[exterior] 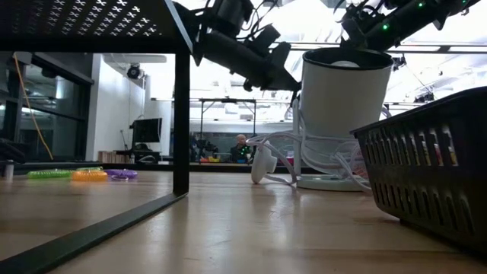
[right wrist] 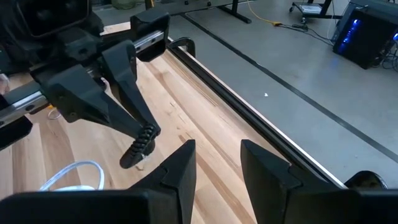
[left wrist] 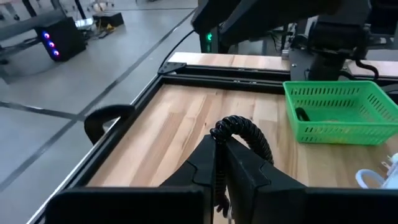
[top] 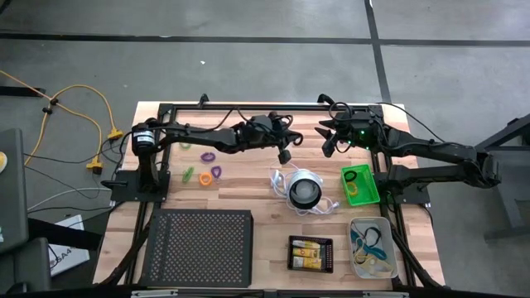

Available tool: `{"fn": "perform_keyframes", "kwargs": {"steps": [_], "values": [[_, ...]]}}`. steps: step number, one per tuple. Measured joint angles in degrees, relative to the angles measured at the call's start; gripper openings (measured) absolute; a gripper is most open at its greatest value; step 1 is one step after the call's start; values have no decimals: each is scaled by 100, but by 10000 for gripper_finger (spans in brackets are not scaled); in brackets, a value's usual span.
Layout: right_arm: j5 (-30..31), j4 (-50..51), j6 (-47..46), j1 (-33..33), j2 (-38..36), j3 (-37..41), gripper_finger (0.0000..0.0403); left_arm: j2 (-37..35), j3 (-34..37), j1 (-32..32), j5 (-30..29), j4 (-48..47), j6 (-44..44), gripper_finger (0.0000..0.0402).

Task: Pick & Place Office Desk Supplies
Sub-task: Put the black spring keychain into the green bin

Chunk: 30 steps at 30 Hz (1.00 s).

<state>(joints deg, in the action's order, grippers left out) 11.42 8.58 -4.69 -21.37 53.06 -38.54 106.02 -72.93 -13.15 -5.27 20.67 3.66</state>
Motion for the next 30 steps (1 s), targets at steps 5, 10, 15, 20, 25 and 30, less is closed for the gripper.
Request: {"fn": "perform_keyframes", "kwargs": {"steps": [5, 10, 15, 20, 25, 30], "values": [[-1, 0, -2, 0, 0, 0, 114, 0, 0, -2, -7, -6, -1, 12], [0, 0, -2, 0, 0, 0, 114, 0, 0, -4, -8, 55, -1, 12], [0, 0, -2, 0, 0, 0, 114, 0, 0, -4, -16, 350, 150, 12], [0, 0, -1, -1, 0, 0, 114, 0, 0, -7, -183, 849, 155, 12], [0, 0, -2, 0, 0, 0, 114, -4, 0, -7, -501, 1003, 259, 12], [-2, -32, -2, 0, 0, 0, 114, -4, 0, -7, -856, 1023, 299, 12]]}}
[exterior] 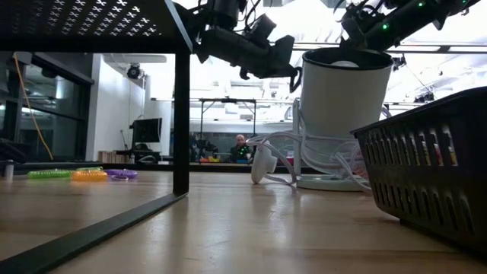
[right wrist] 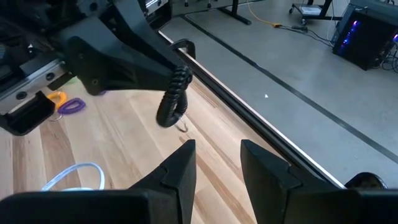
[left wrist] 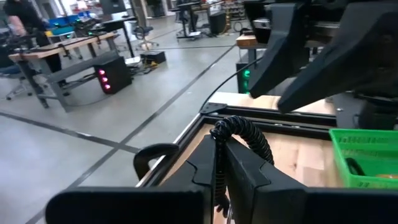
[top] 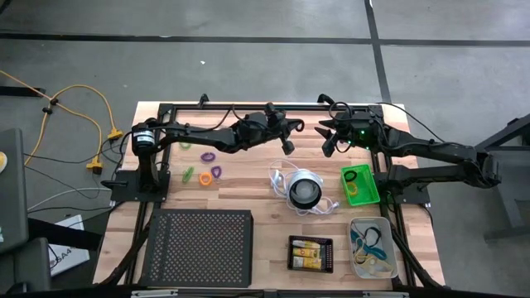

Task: Pick & Place Office Desk Supplies
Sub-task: Put the black spring keychain into the green bin

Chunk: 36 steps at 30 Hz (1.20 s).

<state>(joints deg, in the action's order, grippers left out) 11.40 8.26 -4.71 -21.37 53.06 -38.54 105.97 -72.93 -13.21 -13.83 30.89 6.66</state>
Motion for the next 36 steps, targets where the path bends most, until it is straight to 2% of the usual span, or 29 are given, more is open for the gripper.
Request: {"fn": "perform_keyframes", "kwargs": {"steps": [9, 19, 36], "values": [[-35, 17, -22, -2, 0, 0, 114, 0, 0, 0, -2, 0, 48, 12], [-1475, -188, -17, 0, -2, 0, 114, 0, 1, 0, -2, -2, 50, 12], [-1305, -295, -40, 0, -2, 0, 114, 0, 2, 0, 3, -3, 153, 12]]}}
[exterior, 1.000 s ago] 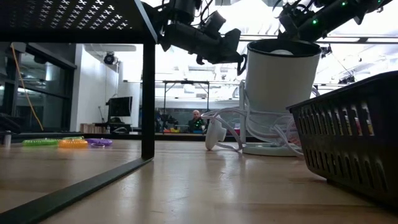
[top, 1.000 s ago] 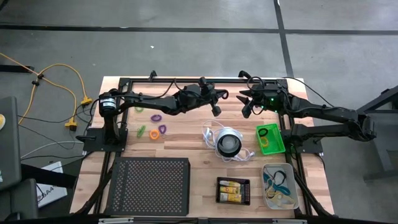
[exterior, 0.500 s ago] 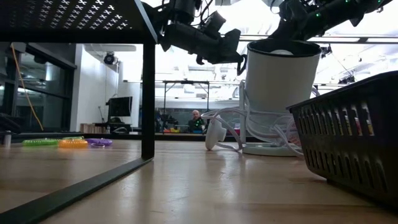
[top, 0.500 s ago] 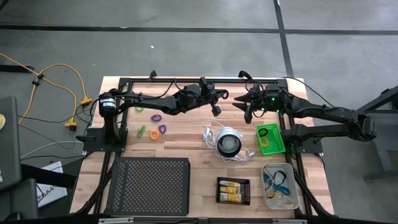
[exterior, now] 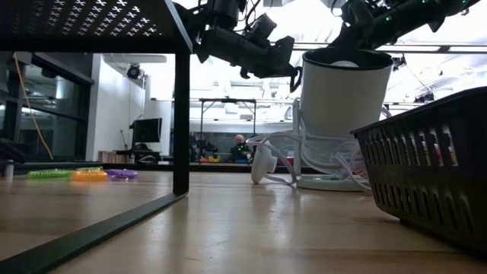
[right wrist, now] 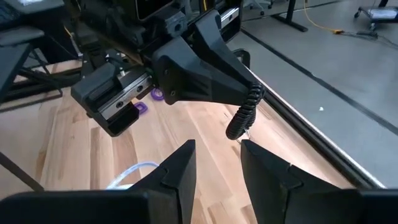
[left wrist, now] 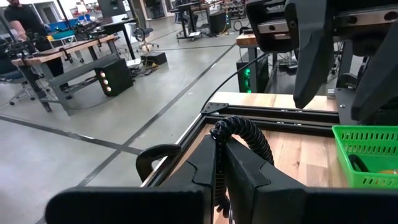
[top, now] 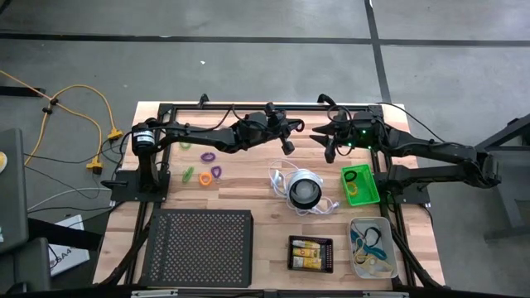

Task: Pick & Place Office Desk Supplies
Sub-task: Put the black spring keychain into the green bin

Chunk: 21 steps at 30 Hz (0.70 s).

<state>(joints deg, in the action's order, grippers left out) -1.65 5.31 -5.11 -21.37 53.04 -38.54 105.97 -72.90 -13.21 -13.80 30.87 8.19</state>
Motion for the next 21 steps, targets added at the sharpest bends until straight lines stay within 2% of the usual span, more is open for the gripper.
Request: {"fn": "perform_keyframes", "kwargs": {"steps": [11, 21], "values": [[0, -8, 1155, 0, 46, 0, 114, 0, 0, 0, 0, 42, 299, 12], [115, -690, 1309, 0, 737, 0, 114, -2, 0, 0, 9, 285, 301, 12]]}}
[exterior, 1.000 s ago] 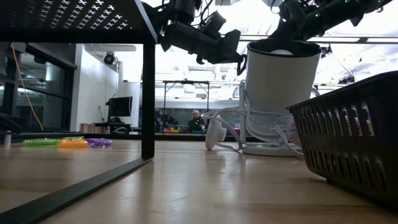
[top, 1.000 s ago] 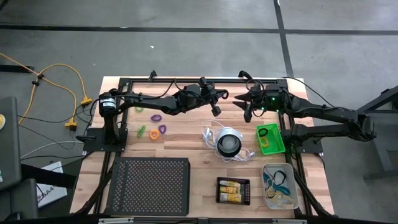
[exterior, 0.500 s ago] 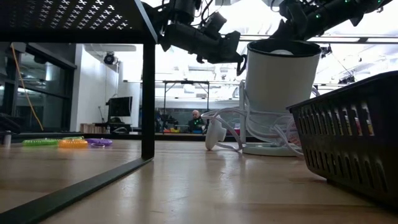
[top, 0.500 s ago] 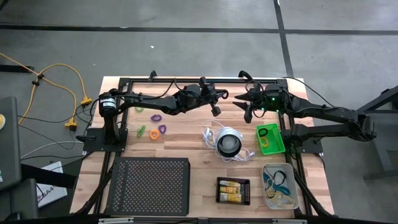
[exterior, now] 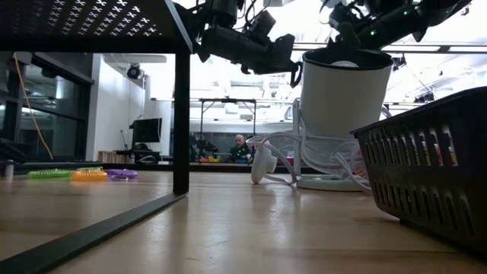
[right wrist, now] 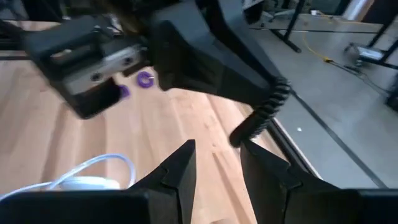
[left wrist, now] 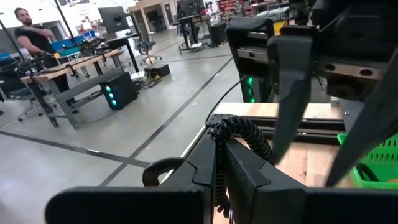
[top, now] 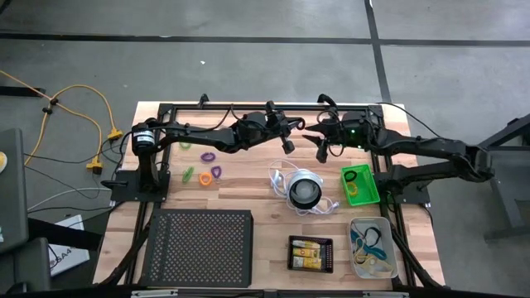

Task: Pick & Place Office Desk Supplies
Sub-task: Put the black spring keychain into the green bin

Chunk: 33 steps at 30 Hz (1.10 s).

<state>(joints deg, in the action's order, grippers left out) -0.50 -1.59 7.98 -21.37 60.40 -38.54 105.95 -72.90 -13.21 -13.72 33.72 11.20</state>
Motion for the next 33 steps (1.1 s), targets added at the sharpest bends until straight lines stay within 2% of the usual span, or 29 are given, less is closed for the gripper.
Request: {"fn": "perform_keyframes", "kwargs": {"steps": [5, 18, 33], "values": [[414, -88, 109, -2, 161, 0, 114, 0, 0, 0, 0, -3, 0, 12], [420, -816, 132, -2, 192, 0, 114, 0, 2, 0, -2, 119, 127, 12], [429, -942, 102, 0, 192, 0, 114, 0, 2, 54, -25, 302, 96, 12]]}}
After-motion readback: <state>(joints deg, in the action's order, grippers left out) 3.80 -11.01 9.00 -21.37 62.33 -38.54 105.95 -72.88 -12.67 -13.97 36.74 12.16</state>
